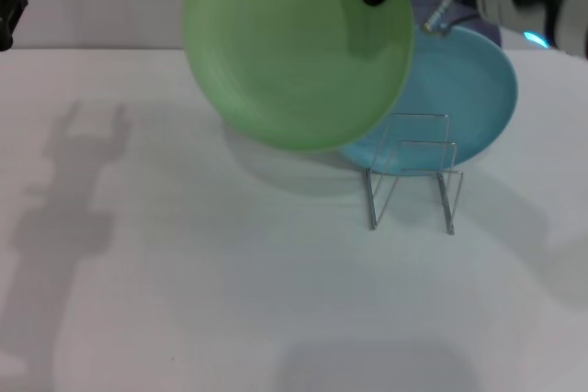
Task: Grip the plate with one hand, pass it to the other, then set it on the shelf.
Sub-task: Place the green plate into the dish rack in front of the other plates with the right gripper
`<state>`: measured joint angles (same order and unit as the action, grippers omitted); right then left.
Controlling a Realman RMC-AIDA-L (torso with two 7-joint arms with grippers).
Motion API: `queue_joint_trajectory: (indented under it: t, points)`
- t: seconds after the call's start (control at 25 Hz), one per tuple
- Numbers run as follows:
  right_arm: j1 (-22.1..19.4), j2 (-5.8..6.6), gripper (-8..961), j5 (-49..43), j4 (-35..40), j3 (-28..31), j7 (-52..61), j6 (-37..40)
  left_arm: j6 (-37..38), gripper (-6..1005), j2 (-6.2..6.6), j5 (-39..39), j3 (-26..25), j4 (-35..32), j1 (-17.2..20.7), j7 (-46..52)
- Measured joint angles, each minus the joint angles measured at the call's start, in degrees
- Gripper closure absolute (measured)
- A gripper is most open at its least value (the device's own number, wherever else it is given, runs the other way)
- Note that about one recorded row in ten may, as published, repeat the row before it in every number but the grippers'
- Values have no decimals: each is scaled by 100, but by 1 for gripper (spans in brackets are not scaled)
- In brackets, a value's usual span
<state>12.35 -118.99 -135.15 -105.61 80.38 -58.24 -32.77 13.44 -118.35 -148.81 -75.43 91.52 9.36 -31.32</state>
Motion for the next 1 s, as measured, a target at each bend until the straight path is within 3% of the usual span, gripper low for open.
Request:
queue_joint_trajectory:
  t: [0.16,0.32,0.48,0.52,0.56,0.6,0.64,0.72,1.0]
  points:
    - [-416,1,913,801,-35,-118,-1196,328,486,340,13,1,21,-461,-109,401]
    - [-886,0,913,2358,178,-140,-3201,571,938,337,26,-45,33,-883,-188,711]
    - [-1036,-1,915,3345,410,-93,-4400,571,985,333,21,-45,43,-949,-203,714]
    - [-1122,-1,915,4081,587,-78,-5298,529,1065,332,17,-28,80,-1129,-275,761]
    - [-1122,-1,915,4081,587,-78,-5298,529,1080,331,18,-28,84,-1169,-296,788]
    - [-1189,-1,915,4867,752,-40,-6154,388,1080,331,18,-28,84,-1169,-296,788]
    - [-1189,-1,914,4867,752,-40,-6154,388,1080,330,18,-28,84,-1169,-296,788]
    - [-1225,-1,914,5865,1038,222,-7033,-235,1108,328,19,-43,101,-1291,-368,871]
    - [-1168,0,915,7087,1856,964,-7928,-1821,1112,322,22,-47,151,-1395,-464,878]
